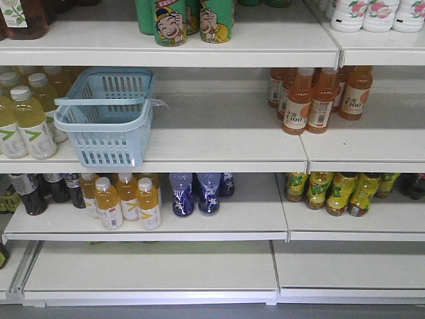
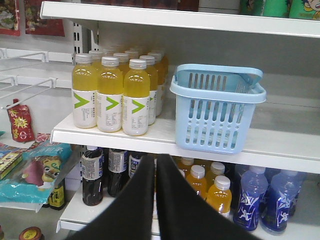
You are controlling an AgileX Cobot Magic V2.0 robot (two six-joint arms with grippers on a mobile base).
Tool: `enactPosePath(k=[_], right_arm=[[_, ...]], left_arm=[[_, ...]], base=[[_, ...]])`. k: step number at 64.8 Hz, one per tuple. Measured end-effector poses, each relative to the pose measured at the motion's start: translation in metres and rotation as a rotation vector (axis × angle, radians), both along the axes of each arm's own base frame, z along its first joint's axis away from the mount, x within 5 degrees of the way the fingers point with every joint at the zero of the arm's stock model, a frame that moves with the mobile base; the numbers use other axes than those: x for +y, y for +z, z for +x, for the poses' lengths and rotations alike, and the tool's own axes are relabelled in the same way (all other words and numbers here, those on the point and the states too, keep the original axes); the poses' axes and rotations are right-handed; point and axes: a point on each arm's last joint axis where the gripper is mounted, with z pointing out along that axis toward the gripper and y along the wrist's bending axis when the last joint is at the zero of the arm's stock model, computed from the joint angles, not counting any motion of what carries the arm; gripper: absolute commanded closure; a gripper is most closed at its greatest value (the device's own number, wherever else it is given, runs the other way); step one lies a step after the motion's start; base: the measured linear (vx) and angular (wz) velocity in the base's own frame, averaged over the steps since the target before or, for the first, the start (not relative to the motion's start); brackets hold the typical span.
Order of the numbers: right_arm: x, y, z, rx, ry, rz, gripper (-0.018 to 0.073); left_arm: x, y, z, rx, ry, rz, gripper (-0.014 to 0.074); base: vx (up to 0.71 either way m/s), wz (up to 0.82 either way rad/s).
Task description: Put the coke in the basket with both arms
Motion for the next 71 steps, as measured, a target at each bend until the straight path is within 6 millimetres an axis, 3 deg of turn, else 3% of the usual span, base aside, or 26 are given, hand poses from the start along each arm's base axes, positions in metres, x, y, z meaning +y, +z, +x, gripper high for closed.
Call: enactPosePath(k=[71], right_arm=[[0.0000, 0.0000, 0.0000, 0.000, 0.000, 0.000, 0.0564]], left_arm=[[0.0000, 0.0000, 0.0000, 0.000, 0.000, 0.000, 0.0601]], base=[[0.04, -0.01]])
